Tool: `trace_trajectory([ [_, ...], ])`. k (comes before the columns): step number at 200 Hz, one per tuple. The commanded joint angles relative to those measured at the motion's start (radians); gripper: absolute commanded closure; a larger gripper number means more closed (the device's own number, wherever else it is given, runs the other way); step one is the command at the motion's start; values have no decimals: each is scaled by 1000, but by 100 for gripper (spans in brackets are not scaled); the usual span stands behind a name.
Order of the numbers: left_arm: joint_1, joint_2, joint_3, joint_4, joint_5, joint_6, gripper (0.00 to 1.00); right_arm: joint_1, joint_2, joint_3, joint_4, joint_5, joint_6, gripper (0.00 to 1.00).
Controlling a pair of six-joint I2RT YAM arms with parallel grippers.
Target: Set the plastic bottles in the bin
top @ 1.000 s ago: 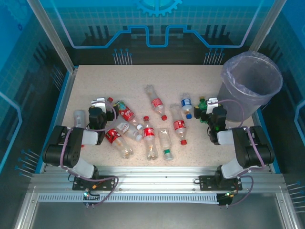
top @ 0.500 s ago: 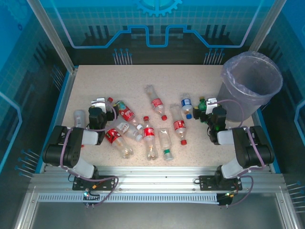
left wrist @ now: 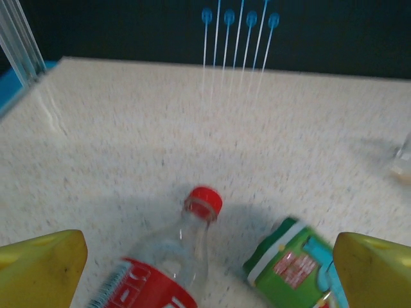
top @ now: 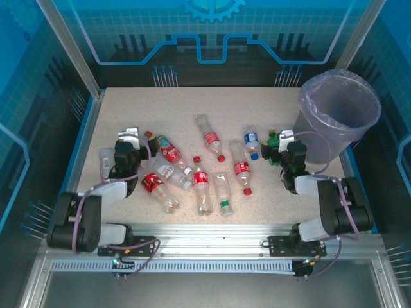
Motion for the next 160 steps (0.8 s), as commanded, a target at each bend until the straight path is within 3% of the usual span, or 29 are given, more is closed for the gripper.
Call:
trace_trajectory([
  [1, -3, -137, 119, -286, -57, -35, 1, 29, -125, 106, -235, 61, -5, 0],
  [44, -11, -218, 432, -895, -94, -267, 1, 178, -197, 333, -791, 278, 91, 0],
  [60, -15, -177, 574, -1074, -16, -246, 1, 179, -145, 408, -973, 273, 126, 0],
  [88, -18, -90, 813, -1350, 36, -146, 1, 178, -44, 442, -1094, 300, 171, 11],
  [110, -18, -75, 847, -1349, 129, -111, 1, 171, -5, 476, -1117, 309, 190, 19],
  [160, -16, -63, 754, -1230, 226, -157, 1, 162, 124, 540, -1142, 343, 203, 24],
])
